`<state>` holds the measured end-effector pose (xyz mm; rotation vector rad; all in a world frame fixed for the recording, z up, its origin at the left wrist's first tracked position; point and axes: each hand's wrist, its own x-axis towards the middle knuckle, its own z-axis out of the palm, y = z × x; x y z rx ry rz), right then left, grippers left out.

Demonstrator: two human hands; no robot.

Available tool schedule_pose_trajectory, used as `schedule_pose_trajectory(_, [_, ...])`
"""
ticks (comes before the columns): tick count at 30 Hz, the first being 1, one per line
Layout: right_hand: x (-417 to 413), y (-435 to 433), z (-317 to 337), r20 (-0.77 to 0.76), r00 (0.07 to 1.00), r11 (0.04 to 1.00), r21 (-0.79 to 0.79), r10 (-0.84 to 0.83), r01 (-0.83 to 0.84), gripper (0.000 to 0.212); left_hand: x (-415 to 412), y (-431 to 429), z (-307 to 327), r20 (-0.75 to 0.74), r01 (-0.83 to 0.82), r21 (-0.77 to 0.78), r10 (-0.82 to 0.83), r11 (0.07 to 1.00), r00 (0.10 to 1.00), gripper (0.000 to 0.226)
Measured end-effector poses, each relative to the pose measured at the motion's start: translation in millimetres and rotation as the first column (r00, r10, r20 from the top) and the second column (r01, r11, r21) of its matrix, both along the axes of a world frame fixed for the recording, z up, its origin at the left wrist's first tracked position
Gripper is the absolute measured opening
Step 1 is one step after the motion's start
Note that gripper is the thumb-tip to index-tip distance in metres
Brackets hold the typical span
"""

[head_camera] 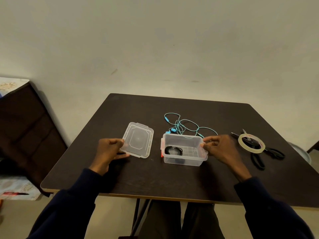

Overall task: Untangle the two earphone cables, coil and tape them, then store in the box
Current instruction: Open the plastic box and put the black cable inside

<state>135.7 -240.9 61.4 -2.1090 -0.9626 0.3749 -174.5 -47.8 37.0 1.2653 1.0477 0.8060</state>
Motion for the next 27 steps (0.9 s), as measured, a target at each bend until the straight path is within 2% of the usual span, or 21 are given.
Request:
schedule_pose_trajectory(4, [-5.8,5.6,-3.2,-0.016,1.0,0.999,0.04,0.02,-0.019,0.023,-4.7,11.9,-9.7,-0.279,0.034,0.273,0.045,0.961,0.959,0.014])
schedule_pose_trajectory(8, [-19.3,19.0,-6.7,-0.056,0.998,0.996,0.077,0.039,-0.035,0.021,-7.3,23.7,-14.4,-0.537,0.074,0.457,0.208,0.886,0.818,0.019])
schedule_pose_trajectory(10, [-28.5,28.3,-10.0,-0.063,0.998,0.994,0.109,0.025,-0.018,0.018,-7.1,24.4,-10.7,-0.558,0.072,0.492,0.251,0.868,0.791,0.02])
schedule_pose_trajectory(16, [-49.3,57.9,-16.2,-0.077,0.995,0.979,0.191,-0.061,0.075,0.015,-7.4,40.9,-7.8,-0.525,0.044,0.463,0.234,0.885,0.819,0.019])
schedule_pose_trajectory(21, [-52.4,77.1,-16.4,-0.08,0.991,0.968,0.218,-0.11,0.125,0.009,-4.5,51.6,-6.1,-0.525,0.049,0.502,0.259,0.864,0.811,0.019])
schedule_pose_trajectory(27, [-52.0,106.6,-12.9,-0.148,0.986,0.964,0.242,-0.074,0.109,0.008,1.5,69.5,-4.5,-0.506,0.001,0.493,0.286,0.87,0.814,0.021])
